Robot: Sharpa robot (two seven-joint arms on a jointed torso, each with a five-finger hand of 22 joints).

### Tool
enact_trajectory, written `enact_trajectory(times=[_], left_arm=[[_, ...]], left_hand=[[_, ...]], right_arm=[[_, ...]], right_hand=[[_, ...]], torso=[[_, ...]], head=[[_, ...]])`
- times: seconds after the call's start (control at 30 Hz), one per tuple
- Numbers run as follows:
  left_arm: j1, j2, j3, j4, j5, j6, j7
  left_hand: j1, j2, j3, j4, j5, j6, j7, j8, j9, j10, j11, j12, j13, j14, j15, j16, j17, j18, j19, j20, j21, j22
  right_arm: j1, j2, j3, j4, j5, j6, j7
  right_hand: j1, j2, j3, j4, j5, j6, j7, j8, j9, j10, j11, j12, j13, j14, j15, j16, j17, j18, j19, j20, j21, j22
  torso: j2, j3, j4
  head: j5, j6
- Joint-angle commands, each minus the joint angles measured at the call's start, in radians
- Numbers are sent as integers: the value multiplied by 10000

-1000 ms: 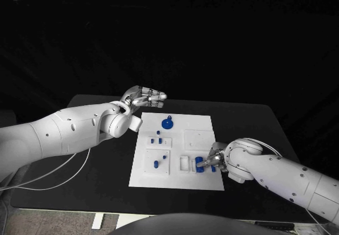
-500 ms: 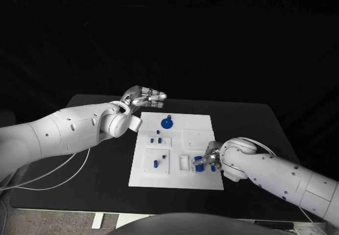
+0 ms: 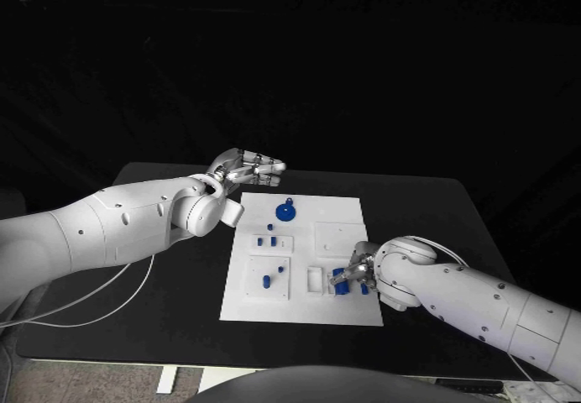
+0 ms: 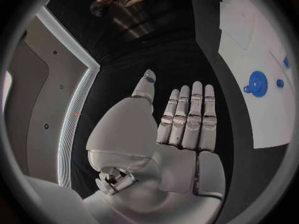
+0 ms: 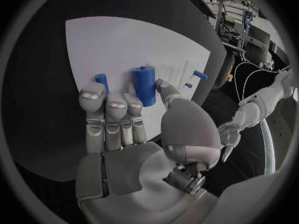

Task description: Assemble the parts on the task board

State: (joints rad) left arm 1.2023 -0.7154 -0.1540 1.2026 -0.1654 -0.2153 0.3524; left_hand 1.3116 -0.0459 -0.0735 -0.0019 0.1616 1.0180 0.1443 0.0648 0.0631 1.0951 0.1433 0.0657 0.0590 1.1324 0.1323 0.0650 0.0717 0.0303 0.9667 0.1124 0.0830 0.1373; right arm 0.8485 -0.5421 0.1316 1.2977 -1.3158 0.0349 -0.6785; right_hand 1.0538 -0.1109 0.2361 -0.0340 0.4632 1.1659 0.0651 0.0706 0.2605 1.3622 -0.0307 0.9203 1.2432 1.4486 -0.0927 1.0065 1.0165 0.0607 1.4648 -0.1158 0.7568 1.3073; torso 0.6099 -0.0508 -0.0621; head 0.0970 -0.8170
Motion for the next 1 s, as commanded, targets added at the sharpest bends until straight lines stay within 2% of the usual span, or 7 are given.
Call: enact_trajectory(times=[0.03, 0.17, 0.2, 0.3, 0.53, 0.73, 1.0], left_arm=[[0, 30, 4, 7, 11, 163, -5], [0, 35, 2, 0, 12, 180, -21], [0, 37, 1, -3, 10, 184, -26], [0, 36, 0, -15, 3, 190, -34], [0, 13, -3, -32, -8, 190, -38], [0, -11, -4, -35, -14, 189, -37], [0, -27, -5, -37, -17, 195, -38]], left_hand=[[45, -78, -1, 44, -47, -68, 62, -20, -6, -100, 9, -47, 0, -67, 26, -38, -5, 23, 7, 70, 50, -19], [47, -85, 1, 41, -48, -86, 71, -17, -5, -112, 13, -47, 0, -65, 26, -37, -4, 24, 5, 72, 52, -29], [47, -85, 1, 41, -48, -86, 71, -17, -5, -112, 13, -47, 0, -65, 26, -37, -4, 24, 5, 72, 52, -29], [47, -85, 1, 41, -48, -86, 71, -17, -5, -112, 13, -47, 0, -65, 26, -37, -4, 24, 5, 72, 52, -29], [57, -63, 6, 23, -39, -75, 67, -14, -3, -114, 13, -46, 0, -58, 25, -35, -2, 23, 2, 72, 58, -50], [56, -59, 0, -4, -29, -74, 66, -15, -4, -116, 13, -46, 1, -57, 24, -37, -2, 21, 5, 71, 71, -77], [56, -59, 0, -4, -29, -74, 66, -15, -4, -116, 13, -46, 1, -57, 24, -37, -2, 21, 5, 71, 71, -77]], right_arm=[[-152, 38, -113, -95, 7, -63, 65], [-151, 31, -122, -88, 87, -256, 104], [-151, 16, -124, -73, 139, -370, 118], [-150, -43, -126, 4, 371, -594, 138], [-108, -334, -120, 444, 1088, -1127, 186], [32, -622, -55, 924, 1600, -1397, 181], [99, -770, 95, 1374, 1816, -1360, 217]], right_hand=[[97, 453, 1627, -1721, 396, -45, 18, -76, -1518, -152, -60, 18, 8, -21, -53, -23, 11, -75, 225, -47, 78, 948], [-56, 531, 1625, -2057, 400, 20, 27, -77, -1795, -150, -61, 57, 8, -23, -49, -9, 17, -57, 199, -32, 133, 948], [-30, 528, 1637, -2103, 512, 35, 28, -70, -1803, -146, -61, 60, 6, -22, -49, -4, 19, -59, 207, -33, 150, 952], [-48, 473, 1800, -2215, 1312, 86, 31, -70, -1813, -138, -79, 49, -11, -27, -65, 6, 28, -57, 210, -48, 182, 958], [-160, 449, 1964, -2270, 1637, 170, 14, -70, -1824, -155, -98, -104, -127, -36, -63, -37, -17, -66, 181, -48, 206, 954], [-196, 448, 1945, -2280, 1607, 342, -41, -62, -1810, -112, -124, -117, -174, -23, -70, -32, -22, -70, 178, -53, 293, 966], [-90, 550, 1749, -2277, 1515, 629, -132, -62, -1782, -30, -176, -245, -339, -14, -90, -14, -30, -104, 181, -70, 478, 993]], torso=[[1, 0, 1], [3, 0, 10], [4, -3, 13], [1, -6, 2], [-3, -1, -9], [3, 3, -6], [17, 10, -2]], head=[[-16, 2], [-38, 12], [-57, 22], [-47, 23], [-33, 1], [-31, 12], [-35, -1]])
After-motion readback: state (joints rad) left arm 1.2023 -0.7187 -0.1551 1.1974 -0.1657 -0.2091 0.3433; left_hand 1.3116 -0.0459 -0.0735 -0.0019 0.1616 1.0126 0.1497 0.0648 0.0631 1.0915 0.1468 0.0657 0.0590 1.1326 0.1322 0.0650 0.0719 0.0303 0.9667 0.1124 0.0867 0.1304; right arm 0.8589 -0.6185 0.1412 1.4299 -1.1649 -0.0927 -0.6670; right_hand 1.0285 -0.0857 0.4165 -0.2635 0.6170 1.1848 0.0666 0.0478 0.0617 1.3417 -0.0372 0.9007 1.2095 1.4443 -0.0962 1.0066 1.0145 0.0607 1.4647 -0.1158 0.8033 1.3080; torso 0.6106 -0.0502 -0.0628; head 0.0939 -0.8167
